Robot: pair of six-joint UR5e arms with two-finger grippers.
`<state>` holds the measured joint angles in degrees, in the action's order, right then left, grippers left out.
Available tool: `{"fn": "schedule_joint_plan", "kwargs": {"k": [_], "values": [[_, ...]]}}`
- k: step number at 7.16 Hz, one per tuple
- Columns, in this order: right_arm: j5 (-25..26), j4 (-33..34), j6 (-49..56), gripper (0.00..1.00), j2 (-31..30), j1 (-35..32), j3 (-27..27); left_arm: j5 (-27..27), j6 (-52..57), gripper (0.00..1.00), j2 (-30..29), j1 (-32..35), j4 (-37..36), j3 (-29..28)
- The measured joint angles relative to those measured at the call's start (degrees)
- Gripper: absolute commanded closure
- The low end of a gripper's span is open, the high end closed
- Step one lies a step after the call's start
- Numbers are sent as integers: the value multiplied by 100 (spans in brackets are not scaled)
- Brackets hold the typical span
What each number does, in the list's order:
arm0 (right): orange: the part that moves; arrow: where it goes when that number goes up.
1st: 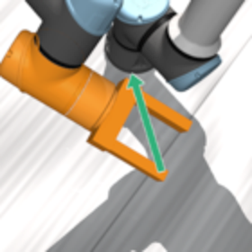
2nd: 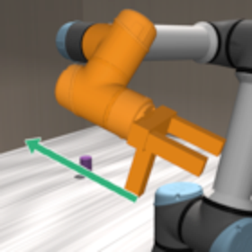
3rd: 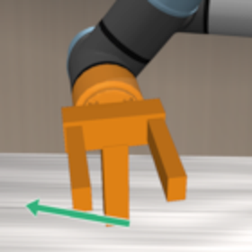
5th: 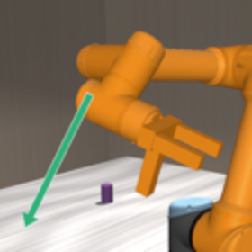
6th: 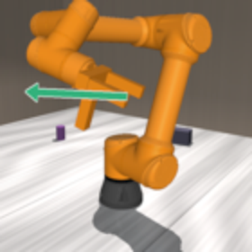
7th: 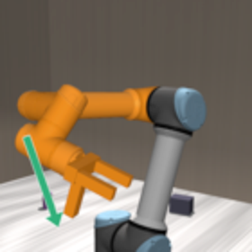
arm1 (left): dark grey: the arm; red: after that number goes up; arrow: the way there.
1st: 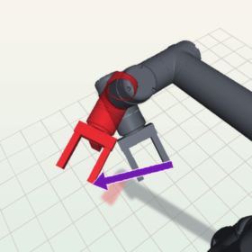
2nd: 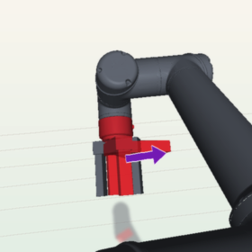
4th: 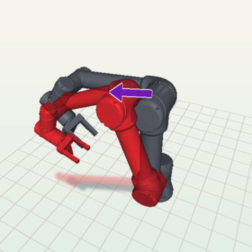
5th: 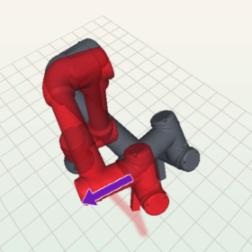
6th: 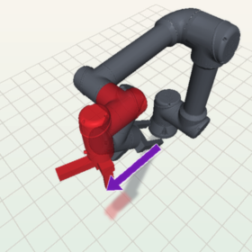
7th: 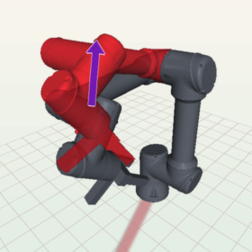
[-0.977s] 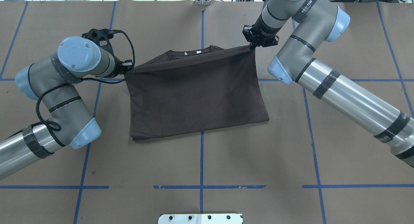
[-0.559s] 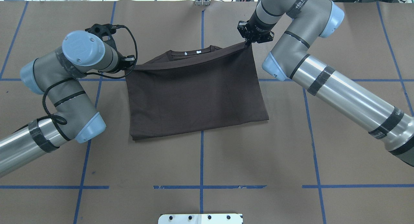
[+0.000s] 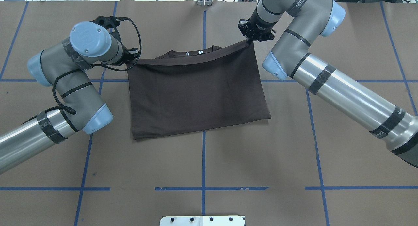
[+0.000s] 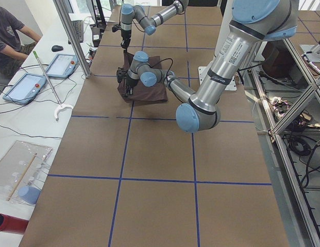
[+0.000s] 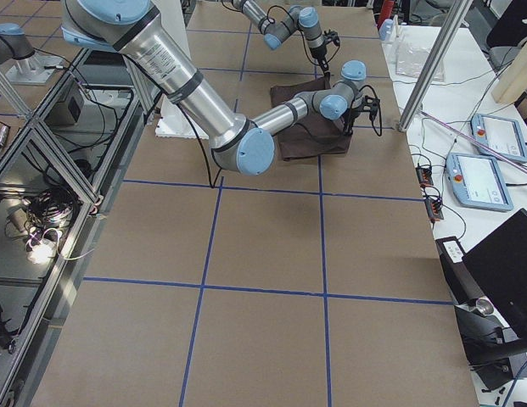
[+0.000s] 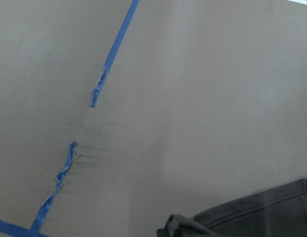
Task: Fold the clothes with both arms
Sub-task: 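Lay the hem down at the collar and open both grippers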
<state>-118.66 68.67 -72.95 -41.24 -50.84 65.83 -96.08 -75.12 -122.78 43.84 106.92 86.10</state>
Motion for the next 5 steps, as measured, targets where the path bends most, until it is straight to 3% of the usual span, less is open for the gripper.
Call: {"fn": "schedule_joint_plan", "kwargs": {"k": [1,2,3,4,5], "values": [[32,-2,0,100,14,-3,-32,-4,46,100,-5,23,3,-14],[51,-3,0,100,27,-4,-60,-6,66,73,-7,32,8,-25],[56,-3,0,61,40,-4,-70,-6,73,22,-16,34,16,-32],[55,-3,0,1,49,-3,-65,-5,76,0,-24,36,20,-42],[55,-3,2,0,50,4,-49,-1,76,0,-31,36,22,-56]]}}
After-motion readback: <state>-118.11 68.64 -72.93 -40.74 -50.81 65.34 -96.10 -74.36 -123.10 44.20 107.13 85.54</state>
